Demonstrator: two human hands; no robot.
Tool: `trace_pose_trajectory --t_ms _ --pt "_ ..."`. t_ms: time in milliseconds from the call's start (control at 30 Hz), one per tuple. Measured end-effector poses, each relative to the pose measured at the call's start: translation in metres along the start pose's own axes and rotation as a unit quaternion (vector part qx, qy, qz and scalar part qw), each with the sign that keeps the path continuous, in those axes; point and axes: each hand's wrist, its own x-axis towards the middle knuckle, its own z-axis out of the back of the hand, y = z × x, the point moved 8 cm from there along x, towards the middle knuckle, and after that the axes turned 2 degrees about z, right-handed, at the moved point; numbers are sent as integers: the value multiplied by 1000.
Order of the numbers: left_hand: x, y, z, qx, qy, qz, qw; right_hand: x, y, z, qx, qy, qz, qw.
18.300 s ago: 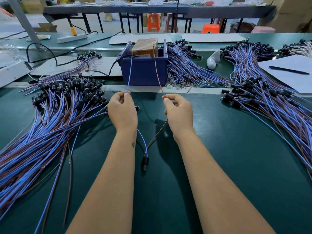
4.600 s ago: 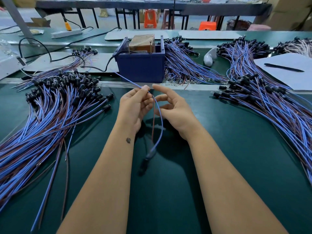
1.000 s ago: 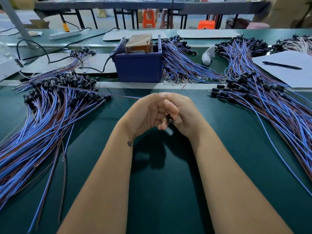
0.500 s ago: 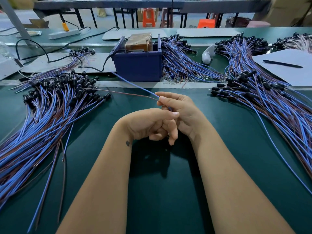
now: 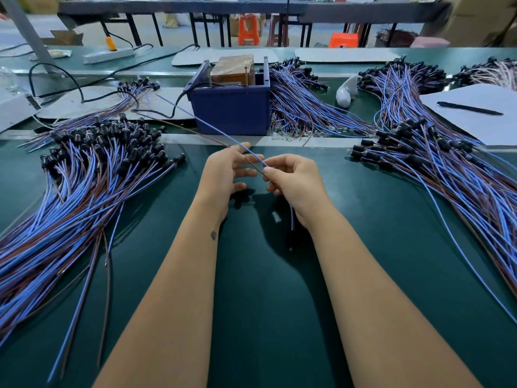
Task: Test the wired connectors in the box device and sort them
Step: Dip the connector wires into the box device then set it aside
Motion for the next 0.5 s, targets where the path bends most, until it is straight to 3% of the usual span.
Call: trace_pose_trajectory --t_ms 167,367,500 --pt "-1 0 11 10 -20 -69 997 -3 2 -13 -76 31 12 997" --pt "3 4 0 78 26 -89 993 -4 6 -18 -78 47 39 995" --pt "4 4 -1 112 14 -108 988 -4 6 -20 -79 62 45 994"
